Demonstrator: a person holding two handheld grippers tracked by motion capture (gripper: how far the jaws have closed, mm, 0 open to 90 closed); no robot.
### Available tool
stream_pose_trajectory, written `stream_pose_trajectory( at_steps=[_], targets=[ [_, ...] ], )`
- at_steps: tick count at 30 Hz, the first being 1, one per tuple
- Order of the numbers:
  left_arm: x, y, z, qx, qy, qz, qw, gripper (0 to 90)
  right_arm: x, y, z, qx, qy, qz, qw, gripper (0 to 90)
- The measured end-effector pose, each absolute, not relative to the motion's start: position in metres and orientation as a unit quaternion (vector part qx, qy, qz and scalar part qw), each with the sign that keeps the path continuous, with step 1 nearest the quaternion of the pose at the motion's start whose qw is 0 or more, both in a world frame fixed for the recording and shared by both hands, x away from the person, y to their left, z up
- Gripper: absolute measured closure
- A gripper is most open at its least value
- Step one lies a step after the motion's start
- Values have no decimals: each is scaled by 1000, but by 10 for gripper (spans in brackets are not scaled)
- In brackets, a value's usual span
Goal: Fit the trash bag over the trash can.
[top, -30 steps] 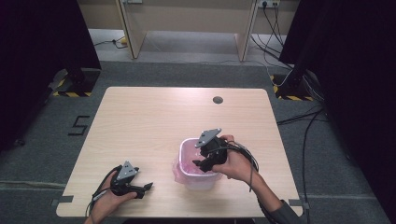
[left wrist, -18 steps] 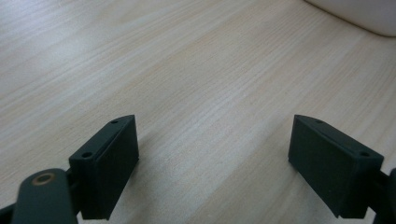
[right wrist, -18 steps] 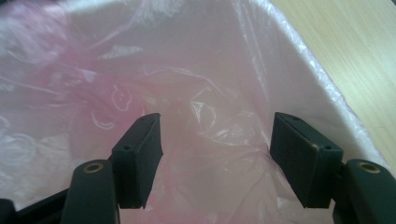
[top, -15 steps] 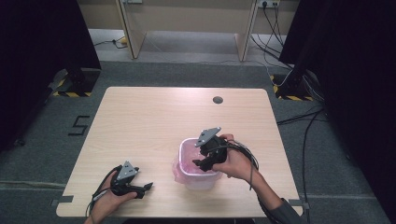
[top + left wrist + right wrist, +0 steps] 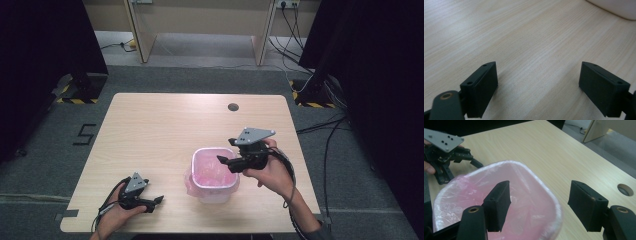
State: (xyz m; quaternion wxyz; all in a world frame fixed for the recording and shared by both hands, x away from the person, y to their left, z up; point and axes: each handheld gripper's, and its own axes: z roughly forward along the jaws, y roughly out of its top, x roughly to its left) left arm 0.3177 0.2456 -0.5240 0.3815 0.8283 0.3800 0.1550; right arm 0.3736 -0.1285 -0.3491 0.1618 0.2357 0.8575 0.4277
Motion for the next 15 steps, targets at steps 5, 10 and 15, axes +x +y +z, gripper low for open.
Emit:
stream_pose_trajectory(
  at_steps=[5,10,15],
  targets=[
    [318,246,-524,828,380,152,384,148,374,-148,-352,265,841,437,175,335],
    [319,248,-524,825,382,147,389,148,374,-168,-359,291,829,442,181,328],
    [319,247,-524,826,381,149,388,148,373,-185,-366,318,816,447,184,324]
  ],
)
